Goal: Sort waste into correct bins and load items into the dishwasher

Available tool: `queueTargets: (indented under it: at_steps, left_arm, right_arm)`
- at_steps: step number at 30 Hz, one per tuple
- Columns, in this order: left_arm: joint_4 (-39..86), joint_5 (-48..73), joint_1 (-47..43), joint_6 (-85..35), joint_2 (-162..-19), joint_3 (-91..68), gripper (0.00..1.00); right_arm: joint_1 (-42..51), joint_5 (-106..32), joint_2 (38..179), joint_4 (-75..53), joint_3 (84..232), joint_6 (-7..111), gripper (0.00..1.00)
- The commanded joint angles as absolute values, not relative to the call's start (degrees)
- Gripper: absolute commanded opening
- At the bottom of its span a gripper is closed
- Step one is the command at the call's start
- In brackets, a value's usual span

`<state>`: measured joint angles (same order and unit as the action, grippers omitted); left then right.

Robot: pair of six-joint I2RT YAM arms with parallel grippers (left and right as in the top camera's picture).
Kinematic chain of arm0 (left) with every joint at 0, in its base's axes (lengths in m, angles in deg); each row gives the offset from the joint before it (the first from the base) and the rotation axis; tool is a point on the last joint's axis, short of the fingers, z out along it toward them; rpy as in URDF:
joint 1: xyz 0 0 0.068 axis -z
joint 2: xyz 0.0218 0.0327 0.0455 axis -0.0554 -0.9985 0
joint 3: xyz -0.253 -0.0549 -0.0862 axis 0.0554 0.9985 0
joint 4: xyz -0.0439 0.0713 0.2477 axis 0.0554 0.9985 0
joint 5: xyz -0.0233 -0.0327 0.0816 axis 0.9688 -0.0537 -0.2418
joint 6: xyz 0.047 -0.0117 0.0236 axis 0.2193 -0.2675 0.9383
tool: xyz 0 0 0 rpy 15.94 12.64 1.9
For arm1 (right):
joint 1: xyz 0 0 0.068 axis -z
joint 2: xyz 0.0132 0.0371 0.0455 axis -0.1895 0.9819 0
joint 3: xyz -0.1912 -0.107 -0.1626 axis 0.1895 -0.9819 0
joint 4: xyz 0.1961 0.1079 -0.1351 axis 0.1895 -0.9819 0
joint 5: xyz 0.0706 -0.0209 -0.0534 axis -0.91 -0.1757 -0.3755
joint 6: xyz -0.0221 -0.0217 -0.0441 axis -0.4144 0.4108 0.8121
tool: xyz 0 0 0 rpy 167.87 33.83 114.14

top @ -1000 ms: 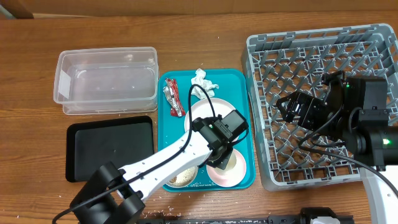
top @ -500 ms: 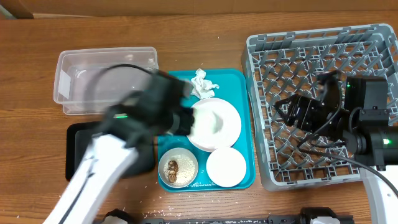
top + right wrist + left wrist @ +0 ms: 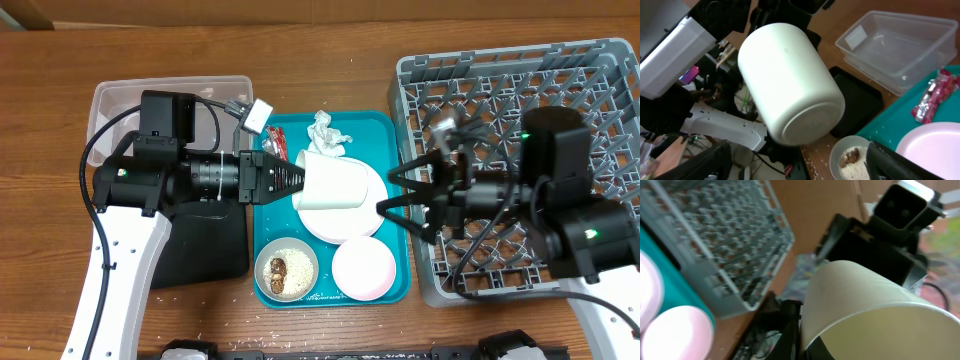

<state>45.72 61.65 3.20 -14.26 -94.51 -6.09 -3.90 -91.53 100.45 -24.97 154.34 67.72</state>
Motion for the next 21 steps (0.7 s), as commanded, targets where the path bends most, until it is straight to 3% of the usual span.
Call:
queueTargets:
  at_steps: [1,8,14,16,17,19,20,21]
  left_arm:
    - [45.43,69.94,3.48,-12.34,-94.68,-6.24,0.04]
    - [45.37,68.87,4.53,-12.32,-94.68,-6.24,0.04]
    - [45.37,68.63,5.82,-11.27,-94.68,-6.24,0.04]
    - [45.37,67.88,5.86,-11.29,-94.68,-6.24,0.06]
    - [45.46,66.94,5.86,-11.31,-94.68,-6.24,0.14]
    - [45.74,64.82,5.86,-11.40,-94.68,-6.24,0.64]
    - [45.83,63.49,5.80,-11.51,-94.68,-6.24,1.00]
    - [45.83,61.85,5.62,-11.53,-94.68,-6.24,1.00]
  right_arm:
    - [-7.14,-88.67,101.17,-21.21,155.87,62.69,0.89]
    - [-13.76,-91.62,101.81,-12.47,155.87,62.56,0.85]
    - [-15.01,-90.76,102.66,-10.96,155.87,61.29,0.57]
    - [-15.01,-90.31,102.64,-10.78,155.87,61.31,0.52]
    - [-14.99,-90.31,102.48,-10.78,155.87,61.31,0.52]
    - [-14.77,-88.99,102.11,-11.22,155.87,61.31,0.52]
    - [-14.61,-87.46,101.70,-11.77,155.87,61.31,0.52]
    - [-14.29,-85.34,101.28,-12.68,155.87,61.31,0.52]
